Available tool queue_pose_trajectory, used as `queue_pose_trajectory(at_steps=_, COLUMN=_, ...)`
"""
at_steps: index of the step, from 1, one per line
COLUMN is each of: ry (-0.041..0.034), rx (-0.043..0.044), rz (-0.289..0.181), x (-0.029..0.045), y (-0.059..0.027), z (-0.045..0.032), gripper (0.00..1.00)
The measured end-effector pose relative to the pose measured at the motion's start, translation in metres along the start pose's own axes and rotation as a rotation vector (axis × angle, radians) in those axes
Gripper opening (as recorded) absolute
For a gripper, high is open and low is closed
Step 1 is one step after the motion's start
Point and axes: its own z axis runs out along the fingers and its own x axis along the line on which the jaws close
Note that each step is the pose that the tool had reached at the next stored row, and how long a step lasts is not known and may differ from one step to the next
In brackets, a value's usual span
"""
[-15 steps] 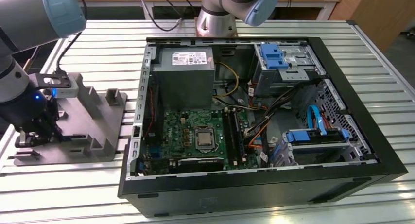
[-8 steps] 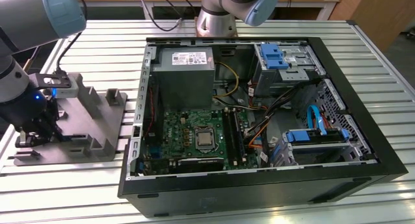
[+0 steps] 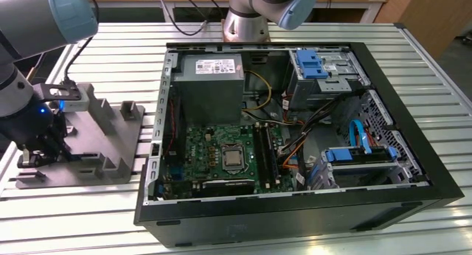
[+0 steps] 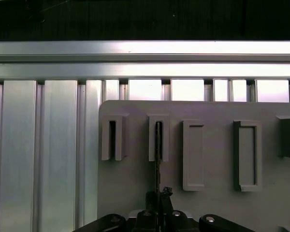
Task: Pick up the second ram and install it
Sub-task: 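Pick up the second ram and move it above second insertion slot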
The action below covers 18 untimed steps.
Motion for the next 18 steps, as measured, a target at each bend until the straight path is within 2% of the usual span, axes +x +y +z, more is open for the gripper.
queue_pose_trajectory(at_steps=2, ry=-0.0002, rx=0.0002, rz=0.000, x=0.0000, y=0.0000, z=-0.0004, gripper=0.14)
queue_pose_trajectory(at_steps=4, ry=-0.0004, rx=0.0004, rz=0.000, x=0.0000, y=0.0001, z=-0.0039, gripper=0.14)
queue_pose_trajectory(at_steps=11, ry=0.0000, rx=0.0000, rz=0.000, x=0.0001, y=0.0010, z=-0.0329, gripper=0.14)
queue_pose_trajectory(at_steps=18, ry=-0.0001, rx=0.0001, rz=0.000, x=0.0002, y=0.0015, z=-0.0516, gripper=0.14)
